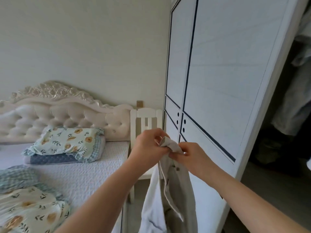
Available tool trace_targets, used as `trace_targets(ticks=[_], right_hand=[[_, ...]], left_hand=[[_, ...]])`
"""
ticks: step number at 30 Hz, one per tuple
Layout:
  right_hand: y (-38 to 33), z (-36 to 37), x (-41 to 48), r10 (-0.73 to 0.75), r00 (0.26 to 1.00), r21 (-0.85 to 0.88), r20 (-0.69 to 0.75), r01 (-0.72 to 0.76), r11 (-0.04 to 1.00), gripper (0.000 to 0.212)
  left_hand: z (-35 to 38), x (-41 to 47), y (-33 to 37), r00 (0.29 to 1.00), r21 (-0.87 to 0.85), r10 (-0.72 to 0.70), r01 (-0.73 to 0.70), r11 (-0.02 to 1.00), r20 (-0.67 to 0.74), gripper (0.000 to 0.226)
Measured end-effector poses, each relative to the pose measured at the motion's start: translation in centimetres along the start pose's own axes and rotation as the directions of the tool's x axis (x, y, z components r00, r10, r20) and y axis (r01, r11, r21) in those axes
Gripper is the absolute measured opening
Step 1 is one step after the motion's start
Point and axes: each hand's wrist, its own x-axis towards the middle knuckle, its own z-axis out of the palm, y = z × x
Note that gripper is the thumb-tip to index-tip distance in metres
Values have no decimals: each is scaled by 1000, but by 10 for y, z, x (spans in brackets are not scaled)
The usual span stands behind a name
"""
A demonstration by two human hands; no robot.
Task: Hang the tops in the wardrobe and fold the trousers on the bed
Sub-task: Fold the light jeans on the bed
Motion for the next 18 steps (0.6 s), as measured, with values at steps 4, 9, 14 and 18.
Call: trace_targets(ticks=[4,9,14,18], right_hand=[[5,5,6,47,992,94,-117,-36,995,32],[7,-2,19,147,947,184,-285,-97,978,26],[-3,-9,26,142,936,271,-323,-52,961,14],[-8,-13,26,155,948,360,-280,-46,932,12]], left_hand=[[2,-15,-13,998,-134,-53,48,990,-34,23],[17,-43,-34,980,-102,-157,169,980,122,53],[21,-56,-43,964,-55,-181,195,979,192,53],[19,-57,-46,953,-67,-183,204,977,241,57]])
